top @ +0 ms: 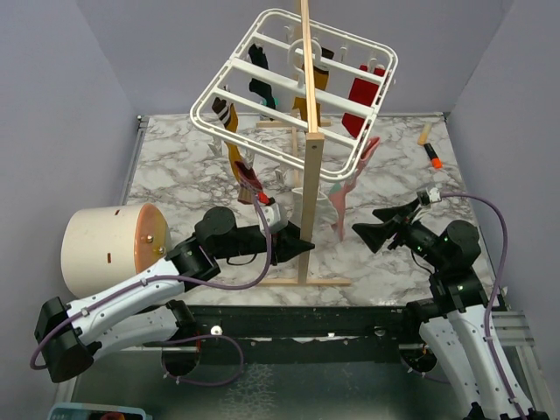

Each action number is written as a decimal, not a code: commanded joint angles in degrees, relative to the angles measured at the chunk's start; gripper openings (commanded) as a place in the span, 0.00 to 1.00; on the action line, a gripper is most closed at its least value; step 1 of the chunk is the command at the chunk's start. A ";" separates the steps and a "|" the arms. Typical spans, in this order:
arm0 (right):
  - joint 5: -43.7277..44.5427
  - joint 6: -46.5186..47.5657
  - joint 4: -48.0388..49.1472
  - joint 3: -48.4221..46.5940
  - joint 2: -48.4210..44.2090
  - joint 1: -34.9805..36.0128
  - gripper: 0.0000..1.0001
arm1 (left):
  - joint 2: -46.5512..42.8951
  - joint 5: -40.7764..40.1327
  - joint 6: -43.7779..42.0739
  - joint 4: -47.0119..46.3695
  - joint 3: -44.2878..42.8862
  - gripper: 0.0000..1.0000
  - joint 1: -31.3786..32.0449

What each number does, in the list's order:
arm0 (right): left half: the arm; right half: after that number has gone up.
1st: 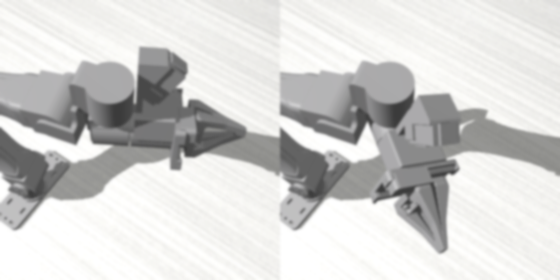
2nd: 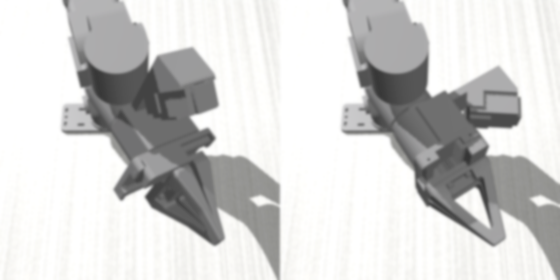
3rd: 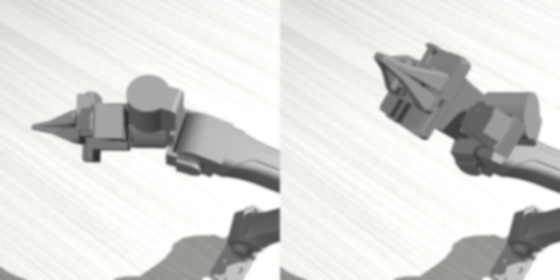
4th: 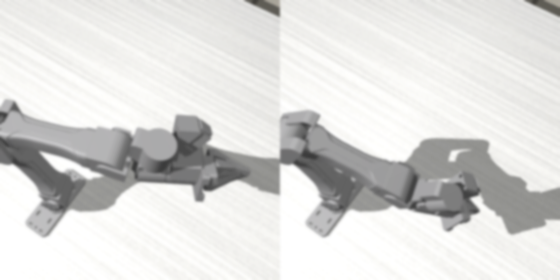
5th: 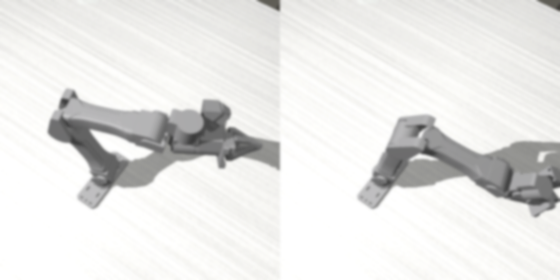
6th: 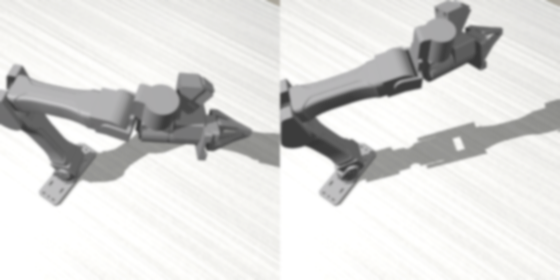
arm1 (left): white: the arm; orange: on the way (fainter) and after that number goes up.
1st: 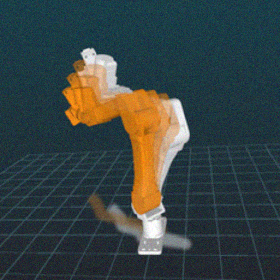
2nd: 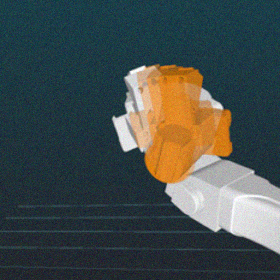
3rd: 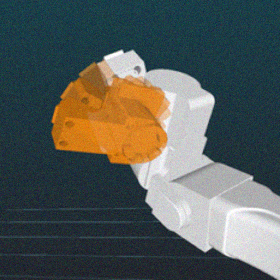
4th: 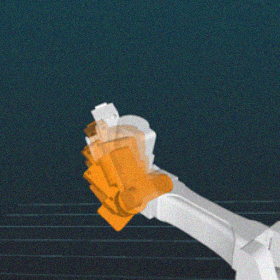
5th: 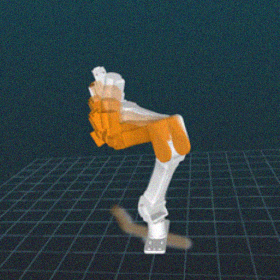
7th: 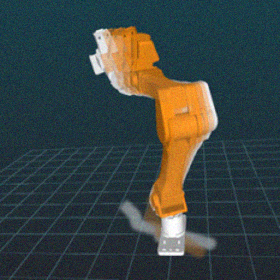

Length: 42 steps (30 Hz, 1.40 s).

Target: Remove the socks clipped to the hanger

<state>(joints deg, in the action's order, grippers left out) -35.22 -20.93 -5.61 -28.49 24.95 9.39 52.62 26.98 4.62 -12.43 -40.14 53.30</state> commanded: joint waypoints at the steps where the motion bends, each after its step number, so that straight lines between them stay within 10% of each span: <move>1: 0.15 0.49 1.66 1.08 -0.54 0.28 0.96 | 1.10 -5.32 -2.07 -1.99 -0.37 0.20 0.40; 6: 0.07 0.19 2.71 1.72 0.04 0.28 0.96 | 3.77 -4.11 -2.07 -3.04 -0.68 0.00 0.40; 14: 4.20 0.35 1.41 1.41 -0.75 0.28 0.95 | 7.57 -6.58 -0.64 -6.40 -1.49 0.00 0.90; 33: 46.81 -0.24 -9.68 -12.93 -4.38 0.28 0.96 | 21.52 -16.10 1.75 -18.00 -5.39 0.00 4.53; 42: 49.13 -1.34 -8.59 -15.93 -2.52 0.28 0.96 | 30.11 -23.04 2.58 -21.50 -10.72 0.00 5.16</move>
<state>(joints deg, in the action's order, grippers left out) 10.72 -21.61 -13.45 -42.85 21.85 9.39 78.46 18.26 5.98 -35.51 -49.19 60.42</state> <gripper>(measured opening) 0.962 0.182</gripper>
